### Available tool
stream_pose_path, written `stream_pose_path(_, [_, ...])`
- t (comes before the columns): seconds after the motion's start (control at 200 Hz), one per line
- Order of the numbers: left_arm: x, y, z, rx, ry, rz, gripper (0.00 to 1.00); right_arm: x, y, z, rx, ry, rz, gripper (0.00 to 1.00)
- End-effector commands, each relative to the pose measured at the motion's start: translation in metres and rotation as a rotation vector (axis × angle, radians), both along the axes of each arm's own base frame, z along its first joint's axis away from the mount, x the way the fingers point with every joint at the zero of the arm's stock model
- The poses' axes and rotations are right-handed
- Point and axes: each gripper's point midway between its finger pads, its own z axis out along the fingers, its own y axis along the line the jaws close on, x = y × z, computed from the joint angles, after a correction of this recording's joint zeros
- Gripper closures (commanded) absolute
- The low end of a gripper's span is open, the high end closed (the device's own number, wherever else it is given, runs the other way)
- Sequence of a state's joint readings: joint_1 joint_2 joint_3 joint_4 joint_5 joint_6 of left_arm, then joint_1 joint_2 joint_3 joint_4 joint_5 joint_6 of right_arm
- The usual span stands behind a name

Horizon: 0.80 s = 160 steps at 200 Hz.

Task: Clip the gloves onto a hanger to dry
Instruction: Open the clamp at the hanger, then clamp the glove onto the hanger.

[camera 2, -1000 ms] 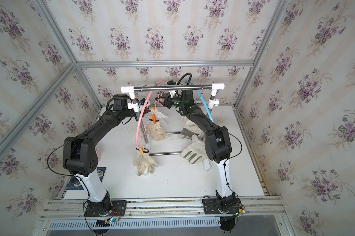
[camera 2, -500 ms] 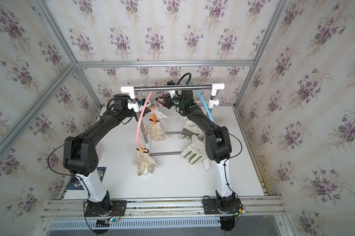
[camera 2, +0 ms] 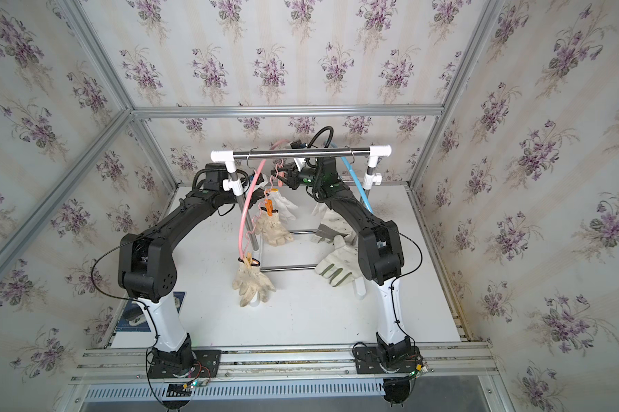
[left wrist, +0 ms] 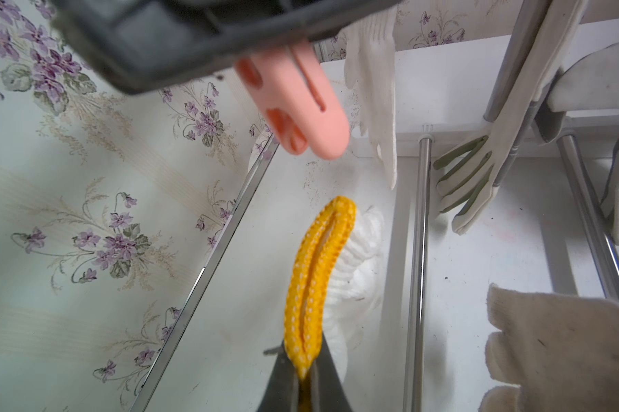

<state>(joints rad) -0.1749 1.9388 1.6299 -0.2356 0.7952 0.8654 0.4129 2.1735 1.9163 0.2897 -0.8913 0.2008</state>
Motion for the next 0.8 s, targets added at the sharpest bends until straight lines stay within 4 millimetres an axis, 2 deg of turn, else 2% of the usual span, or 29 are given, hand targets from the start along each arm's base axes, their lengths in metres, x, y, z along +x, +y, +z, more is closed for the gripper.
stream_pose_path(0.0, [-0.003, -0.007, 0.004, -0.021, 0.004, -0.039, 1.00, 0.000, 0.000, 0.003, 0.010, 0.005, 0.001, 0.85])
stream_pose_path(0.235, [0.003, -0.010, 0.010, -0.040, -0.027, -0.051, 1.00, 0.000, 0.000, 0.000, 0.011, 0.016, 0.009, 0.87])
stream_pose_path(0.794, [0.000, -0.020, 0.027, -0.081, -0.074, -0.147, 1.00, 0.001, 0.002, -0.005, 0.010, 0.028, 0.011, 0.87])
